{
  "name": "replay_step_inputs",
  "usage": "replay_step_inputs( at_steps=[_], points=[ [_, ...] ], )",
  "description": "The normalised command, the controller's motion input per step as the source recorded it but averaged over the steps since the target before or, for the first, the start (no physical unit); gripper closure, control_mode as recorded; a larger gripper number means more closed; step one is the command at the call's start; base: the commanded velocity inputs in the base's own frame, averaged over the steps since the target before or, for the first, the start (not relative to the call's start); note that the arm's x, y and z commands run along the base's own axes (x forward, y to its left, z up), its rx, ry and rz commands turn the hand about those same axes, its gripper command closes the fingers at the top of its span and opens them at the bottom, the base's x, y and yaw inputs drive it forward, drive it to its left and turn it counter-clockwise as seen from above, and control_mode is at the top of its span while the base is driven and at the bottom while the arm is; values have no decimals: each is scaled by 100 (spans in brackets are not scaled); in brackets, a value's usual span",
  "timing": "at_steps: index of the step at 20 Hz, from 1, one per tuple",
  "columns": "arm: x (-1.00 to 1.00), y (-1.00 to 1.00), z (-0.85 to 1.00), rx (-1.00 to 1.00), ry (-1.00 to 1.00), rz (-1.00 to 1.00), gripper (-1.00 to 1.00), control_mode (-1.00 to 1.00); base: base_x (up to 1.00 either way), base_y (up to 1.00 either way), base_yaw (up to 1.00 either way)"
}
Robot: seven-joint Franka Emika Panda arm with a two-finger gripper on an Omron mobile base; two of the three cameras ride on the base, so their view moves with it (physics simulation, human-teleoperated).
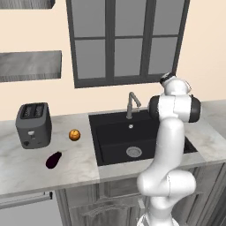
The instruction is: Turn on the sink faucet. Then move the eggplant from the counter to the sink. Turn off the sink. Move the vegetable from the sink to the pot next to the stove. Finally move the pot to the front right burner.
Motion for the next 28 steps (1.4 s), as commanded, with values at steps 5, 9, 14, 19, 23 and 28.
replay_step_inputs(
  at_steps=[5,9,14,19,23,28],
  points=[
    [6,14,-17,3,-14,-2,-100,-100,0,0,0],
    [0,9,-7,2,-17,-5,-100,-100,0,0,0],
    [0,15,-2,2,-13,-5,-100,-100,0,0,0],
    [0,9,0,3,-8,-1,-100,-100,0,0,0],
    [3,7,0,1,-2,0,-100,-100,0,0,0],
    [16,1,0,3,0,0,-100,-100,0,0,0]
  ],
)
